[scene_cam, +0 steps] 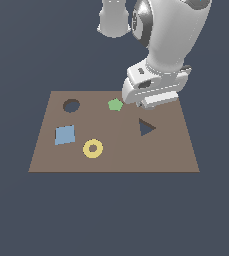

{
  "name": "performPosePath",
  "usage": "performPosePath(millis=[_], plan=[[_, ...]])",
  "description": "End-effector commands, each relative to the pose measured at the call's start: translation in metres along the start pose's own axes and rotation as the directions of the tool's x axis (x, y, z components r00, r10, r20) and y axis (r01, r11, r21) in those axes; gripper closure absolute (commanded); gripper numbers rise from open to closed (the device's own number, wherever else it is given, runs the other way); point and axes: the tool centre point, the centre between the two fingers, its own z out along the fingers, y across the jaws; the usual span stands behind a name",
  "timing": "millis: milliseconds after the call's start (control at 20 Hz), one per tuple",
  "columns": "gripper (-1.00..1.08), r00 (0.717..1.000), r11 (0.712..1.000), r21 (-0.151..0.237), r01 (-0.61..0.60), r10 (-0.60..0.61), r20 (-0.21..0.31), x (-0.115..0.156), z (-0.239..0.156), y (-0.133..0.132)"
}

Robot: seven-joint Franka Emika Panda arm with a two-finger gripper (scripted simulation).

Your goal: Insert a designated object into the corresponding slot on a board.

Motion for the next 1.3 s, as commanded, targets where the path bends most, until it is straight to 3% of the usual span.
performPosePath(millis=[0, 350, 600, 750, 900, 1250], plan=[[1.08, 0.999, 0.999, 0.000, -0.045, 0.045, -0.001, 0.005, 0.000, 0.005], [1.08, 0.968, 0.968, 0.001, -0.249, 0.249, -0.001, 0.026, -0.002, 0.032], [1.08, 0.892, 0.892, 0.001, -0.452, 0.452, -0.001, 0.042, -0.003, 0.064], [1.08, 0.811, 0.811, 0.001, -0.585, 0.585, -0.001, 0.049, -0.004, 0.089], [1.08, 0.709, 0.709, 0.002, -0.705, 0.705, -0.001, 0.052, -0.004, 0.115], [1.08, 0.417, 0.417, 0.002, -0.909, 0.909, -0.001, 0.042, -0.006, 0.173]])
